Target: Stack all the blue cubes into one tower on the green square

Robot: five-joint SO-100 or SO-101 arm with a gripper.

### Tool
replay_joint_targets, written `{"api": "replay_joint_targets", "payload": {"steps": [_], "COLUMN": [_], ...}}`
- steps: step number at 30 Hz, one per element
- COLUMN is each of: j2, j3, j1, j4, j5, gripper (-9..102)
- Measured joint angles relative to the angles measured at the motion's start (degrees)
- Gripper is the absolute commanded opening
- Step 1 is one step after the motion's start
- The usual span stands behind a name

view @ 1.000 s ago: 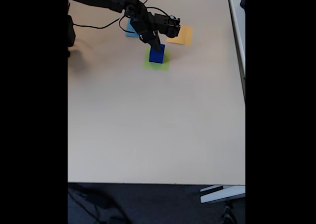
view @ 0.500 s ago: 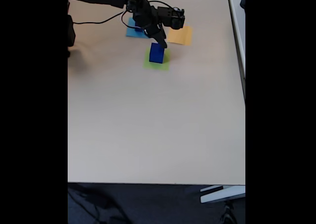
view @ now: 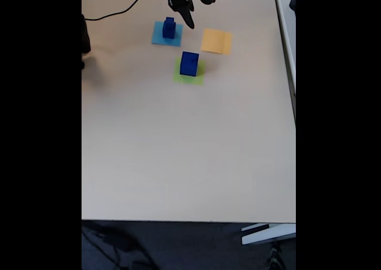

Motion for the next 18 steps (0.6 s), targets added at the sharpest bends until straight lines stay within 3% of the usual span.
{"api": "replay_joint_targets", "payload": {"steps": [8,18], "j2": [2.64,4.31], "j3": [9.67,12.30], "j1": [-3.87,-4.57], "j4": [-2.64,-3.34], "j5": [7.21,7.29], "gripper": [31,29]}}
